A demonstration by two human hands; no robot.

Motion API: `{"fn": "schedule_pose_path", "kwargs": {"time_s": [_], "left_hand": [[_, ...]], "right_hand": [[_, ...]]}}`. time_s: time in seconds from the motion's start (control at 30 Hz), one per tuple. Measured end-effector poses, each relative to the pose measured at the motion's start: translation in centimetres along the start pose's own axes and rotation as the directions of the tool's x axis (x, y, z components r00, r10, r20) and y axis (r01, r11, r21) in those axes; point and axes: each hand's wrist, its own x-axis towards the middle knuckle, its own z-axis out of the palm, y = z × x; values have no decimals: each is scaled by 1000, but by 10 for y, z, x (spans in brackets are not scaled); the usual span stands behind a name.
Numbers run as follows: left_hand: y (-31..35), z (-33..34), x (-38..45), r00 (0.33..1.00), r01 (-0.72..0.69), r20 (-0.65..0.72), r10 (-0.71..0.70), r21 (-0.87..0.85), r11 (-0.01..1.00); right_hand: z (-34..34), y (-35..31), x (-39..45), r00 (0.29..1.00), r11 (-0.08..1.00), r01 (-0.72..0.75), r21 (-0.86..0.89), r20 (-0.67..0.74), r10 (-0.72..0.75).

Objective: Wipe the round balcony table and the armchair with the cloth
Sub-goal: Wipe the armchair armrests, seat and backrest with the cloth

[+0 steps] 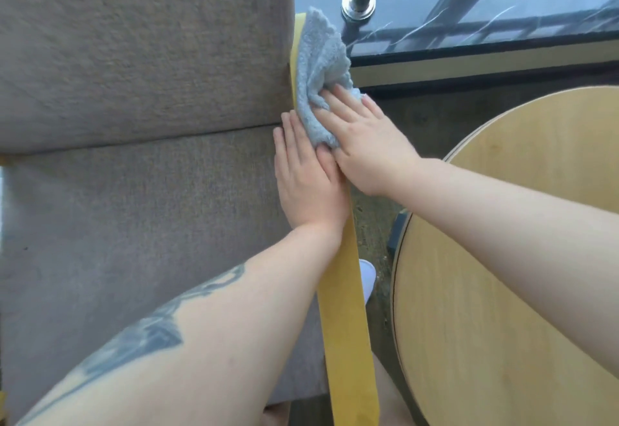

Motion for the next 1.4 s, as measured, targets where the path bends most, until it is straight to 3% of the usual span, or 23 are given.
{"fn": "schedule_pose_path", "kwargs": {"time_s": [0.13, 0.23, 0.3, 0.4, 0.5, 0.6, 0.7, 0.87, 1.07, 1.23, 1.4], "left_hand": [[-4, 11, -2, 998, -7, -60, 24, 259, 966], [-1, 10, -3, 998, -33, -43, 49, 312, 949], [-2, 10, -4, 997, -49, -41, 66, 326, 944], [-3, 11, -2, 998, -41, -37, 58, 350, 936], [-2, 10, -4, 998, -48, -20, 59, 359, 932], [-1, 11, -3, 997, -40, -46, 60, 345, 938], [-2, 12, -2, 994, -55, -70, 84, 344, 937], [-2, 12, -2, 994, -39, -79, 72, 361, 932], [-3, 13, 3, 993, -51, -82, 88, 378, 924], [-6, 14, 5, 989, -73, -103, 108, 304, 950], [-9, 13, 4, 985, -140, -74, 158, 203, 969]], "right_hand": [[-20, 8, 71, 998, 999, -39, -15, -40, 38], [-20, -4, 100, 957, 942, -242, 234, -99, 271], [-18, -7, 102, 944, 895, -265, 358, -91, 316], [-35, 9, 119, 970, 860, -227, 457, 27, 241], [-49, 22, 139, 912, 628, -397, 669, 208, 355], [-29, 11, 118, 927, 588, -279, 759, 53, 371], [1, 12, 77, 933, 566, -206, 798, -15, 360], [-11, 11, 97, 923, 358, -214, 909, 68, 380], [25, -22, -17, 895, 195, -279, 940, 180, 408], [11, -28, 11, 863, 25, -202, 979, 166, 476], [47, -68, -102, 825, -27, -226, 974, 206, 526]]}}
